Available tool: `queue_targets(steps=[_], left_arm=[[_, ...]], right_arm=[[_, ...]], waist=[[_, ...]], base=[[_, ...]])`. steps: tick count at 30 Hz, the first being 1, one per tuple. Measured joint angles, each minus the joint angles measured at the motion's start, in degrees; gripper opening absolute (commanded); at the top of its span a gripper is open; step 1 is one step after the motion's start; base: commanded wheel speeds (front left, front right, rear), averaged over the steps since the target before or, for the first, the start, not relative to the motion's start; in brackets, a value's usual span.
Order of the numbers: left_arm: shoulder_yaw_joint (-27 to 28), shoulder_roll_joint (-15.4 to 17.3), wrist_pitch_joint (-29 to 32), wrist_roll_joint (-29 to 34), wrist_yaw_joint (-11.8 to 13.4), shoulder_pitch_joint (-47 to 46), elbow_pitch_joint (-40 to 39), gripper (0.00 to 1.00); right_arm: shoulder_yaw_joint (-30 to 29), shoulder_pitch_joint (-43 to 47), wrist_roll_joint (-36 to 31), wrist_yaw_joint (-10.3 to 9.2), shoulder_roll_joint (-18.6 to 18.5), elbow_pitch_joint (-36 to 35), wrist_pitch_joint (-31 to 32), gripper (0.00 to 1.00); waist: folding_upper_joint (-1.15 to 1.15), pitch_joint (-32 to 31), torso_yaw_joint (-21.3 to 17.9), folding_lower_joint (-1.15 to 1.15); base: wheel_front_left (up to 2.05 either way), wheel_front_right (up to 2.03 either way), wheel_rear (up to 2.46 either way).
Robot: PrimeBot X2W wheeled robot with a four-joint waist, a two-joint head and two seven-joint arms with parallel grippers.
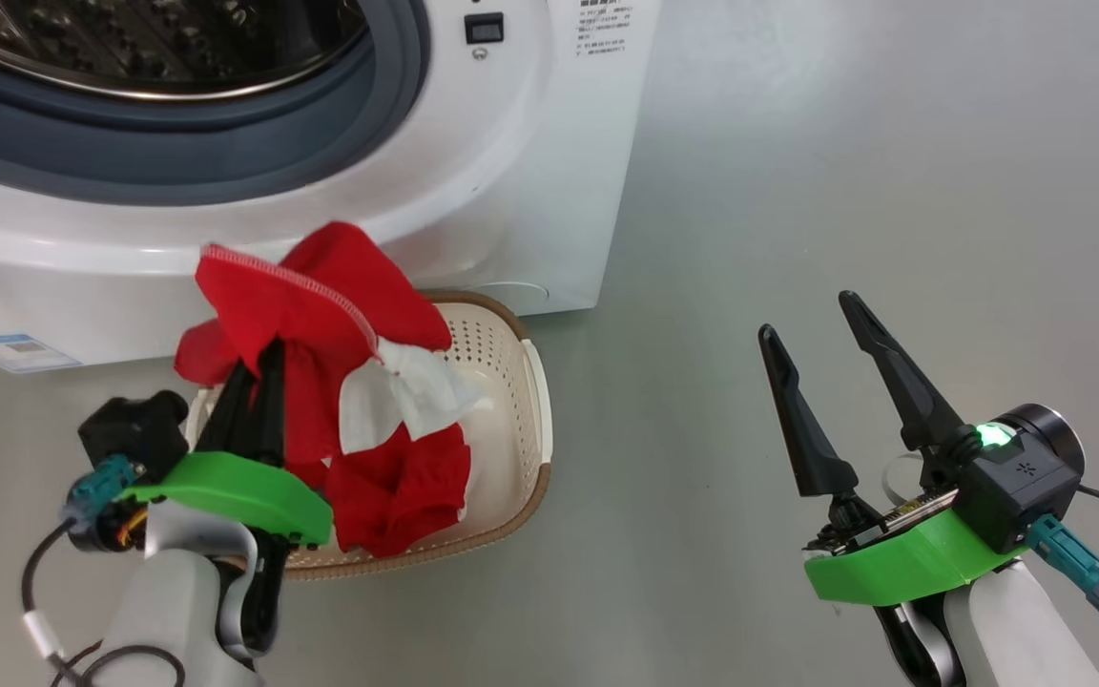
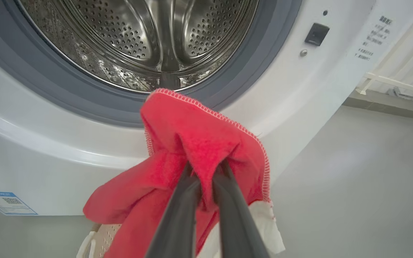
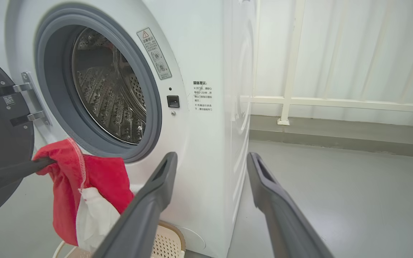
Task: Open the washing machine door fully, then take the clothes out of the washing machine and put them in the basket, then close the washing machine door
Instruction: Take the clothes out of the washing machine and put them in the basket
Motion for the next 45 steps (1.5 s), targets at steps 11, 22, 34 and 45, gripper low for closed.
queue_targets(steps=[11, 22, 34, 45], left_arm=[[0.35, -0.13, 4.31, -4.41, -0.16, -7.5, 19.03, 0.0], [0.81, 0.46, 7.39, -7.53, -1.27, -15.71, 36.32, 0.0], [-1.36, 2.31, 14.04, -7.33, -1.27, -20.35, 46.62, 0.37], [-3.33, 1.96, 11.44, -6.72, -1.23, -21.3, 47.44, 1.0]], right_arm=[[0.27, -0.27, 0.32, 0.0, 0.02, -0.09, 0.0, 1.0], [1.41, -1.77, 1.35, 0.0, 0.02, -0.45, 0.0, 1.0], [2.97, -3.86, 2.7, 0.0, 0.04, -0.8, 0.0, 1.0], [2.64, -4.15, 2.75, 0.0, 0.04, -0.58, 0.0, 1.0]], waist=[[0.0, 3.85, -1.55, 0.0], [0.0, 8.02, -3.87, 0.0], [0.0, 12.11, -7.01, 0.0], [0.0, 12.29, -7.28, 0.0]], base=[[0.0, 0.0, 0.0], [0.0, 0.0, 0.0], [0.0, 0.0, 0.0], [0.0, 0.0, 0.0]])
